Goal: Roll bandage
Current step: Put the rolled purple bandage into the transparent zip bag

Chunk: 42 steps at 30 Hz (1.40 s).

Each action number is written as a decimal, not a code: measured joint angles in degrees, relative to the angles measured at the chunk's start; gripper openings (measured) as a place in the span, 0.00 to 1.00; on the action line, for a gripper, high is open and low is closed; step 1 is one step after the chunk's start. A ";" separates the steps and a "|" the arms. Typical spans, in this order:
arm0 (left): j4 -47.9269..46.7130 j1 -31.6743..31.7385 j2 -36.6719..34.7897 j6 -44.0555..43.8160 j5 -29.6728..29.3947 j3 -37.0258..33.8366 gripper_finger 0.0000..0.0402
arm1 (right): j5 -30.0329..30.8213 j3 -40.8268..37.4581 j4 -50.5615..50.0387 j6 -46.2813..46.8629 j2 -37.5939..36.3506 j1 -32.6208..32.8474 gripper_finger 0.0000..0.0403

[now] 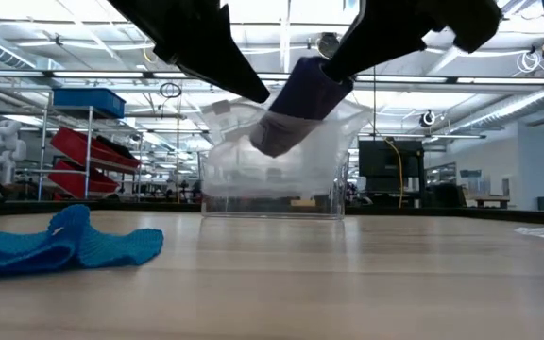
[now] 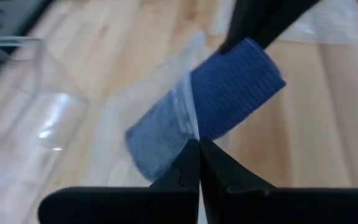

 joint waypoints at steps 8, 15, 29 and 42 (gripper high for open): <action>2.55 0.02 0.00 0.31 5.67 0.00 0.00 | 2.12 0.00 -0.24 -0.47 -0.02 0.23 0.00; 7.49 0.00 0.00 2.98 11.55 0.02 0.00 | 0.64 0.00 -0.04 3.69 -0.07 -0.08 0.01; 14.06 0.00 0.00 2.63 13.57 0.02 0.00 | -5.22 0.00 -1.68 8.23 -0.09 -1.85 0.08; 7.78 0.04 0.00 2.50 13.51 0.02 0.00 | -5.07 0.00 -2.23 10.08 -1.72 0.48 0.37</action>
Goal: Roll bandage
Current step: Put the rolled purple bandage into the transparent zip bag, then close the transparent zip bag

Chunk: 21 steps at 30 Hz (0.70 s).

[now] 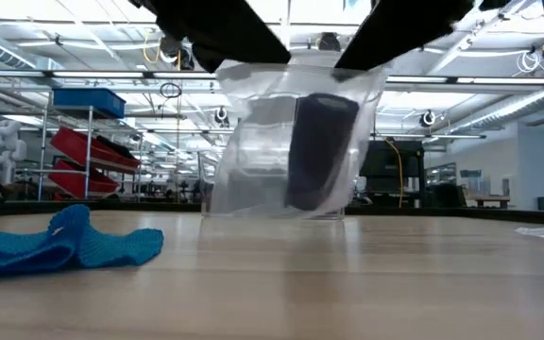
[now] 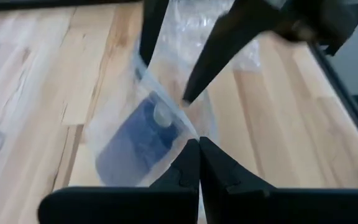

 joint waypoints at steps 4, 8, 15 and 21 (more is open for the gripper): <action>-1.81 0.00 0.00 -1.31 -1.11 0.00 0.00 | -0.19 0.00 -0.48 -0.52 -2.15 1.68 0.41; -1.84 0.00 0.00 -1.10 -1.19 0.00 0.00 | -0.28 0.01 -0.20 -3.52 -4.25 3.47 0.43; -1.84 0.00 0.00 0.50 -1.32 0.00 0.00 | -4.33 0.05 1.70 -10.78 -3.06 4.67 0.50; -1.80 0.11 -0.01 0.49 -1.52 0.73 0.00 | -4.04 0.04 2.02 -11.61 -1.07 4.53 0.67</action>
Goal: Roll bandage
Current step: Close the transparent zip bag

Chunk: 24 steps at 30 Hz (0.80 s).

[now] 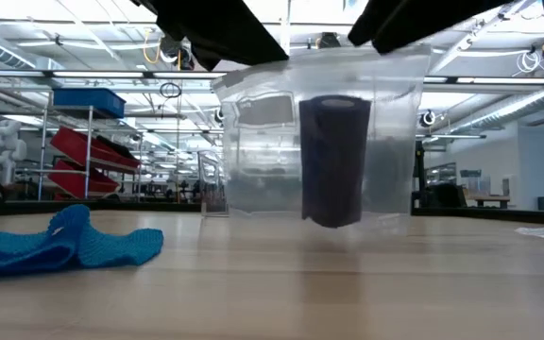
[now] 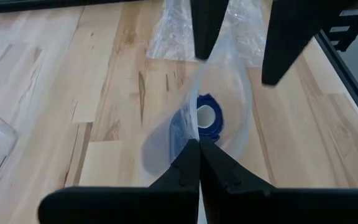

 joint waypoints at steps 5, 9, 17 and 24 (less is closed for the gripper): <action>-0.04 0.00 -0.01 0.05 -0.01 0.08 0.00 | 1.10 -0.02 -0.69 -0.44 -0.01 -0.17 0.77; 0.02 0.00 -0.01 -0.29 0.01 0.08 0.00 | -0.94 -0.02 -1.49 0.80 -0.12 -0.24 0.78; 4.78 -0.24 -0.88 -0.40 0.39 0.11 0.00 | -1.51 -0.02 -6.77 5.51 -0.16 -1.19 0.75; 3.71 -0.26 -0.97 -0.38 0.64 0.19 0.00 | -1.71 -0.02 -6.90 7.31 -0.18 -2.73 0.48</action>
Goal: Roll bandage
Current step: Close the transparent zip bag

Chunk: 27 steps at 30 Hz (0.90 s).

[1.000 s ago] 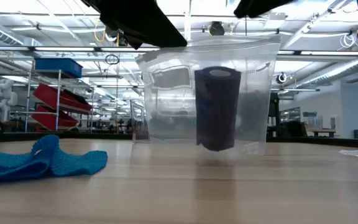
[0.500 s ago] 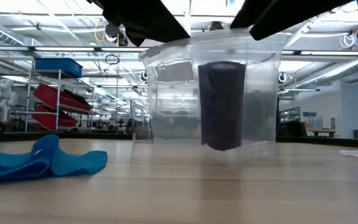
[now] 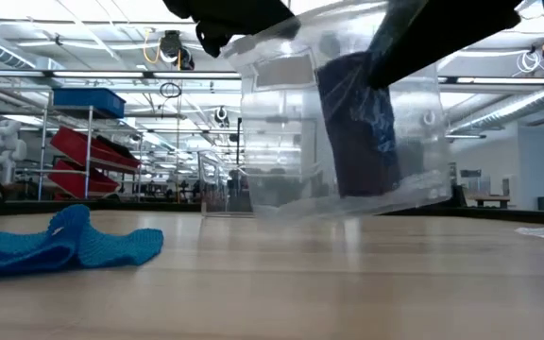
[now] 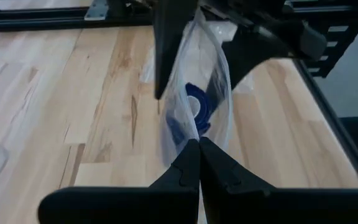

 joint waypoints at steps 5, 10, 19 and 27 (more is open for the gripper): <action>-3.08 0.11 0.04 -0.07 -0.71 -0.02 0.00 | -0.25 0.00 0.06 -0.20 0.00 -0.20 0.24; -5.11 0.11 0.04 -0.09 -1.33 -0.02 0.00 | -0.45 0.00 0.20 -0.42 -0.29 -0.17 0.04; -7.06 0.11 -2.89 -0.04 -1.59 -0.11 0.00 | -1.58 0.00 0.29 0.00 -2.17 -0.03 0.00; -7.27 -2.89 -6.84 2.96 -1.95 -0.11 0.00 | -1.04 0.00 0.89 -0.12 -2.16 -0.26 0.00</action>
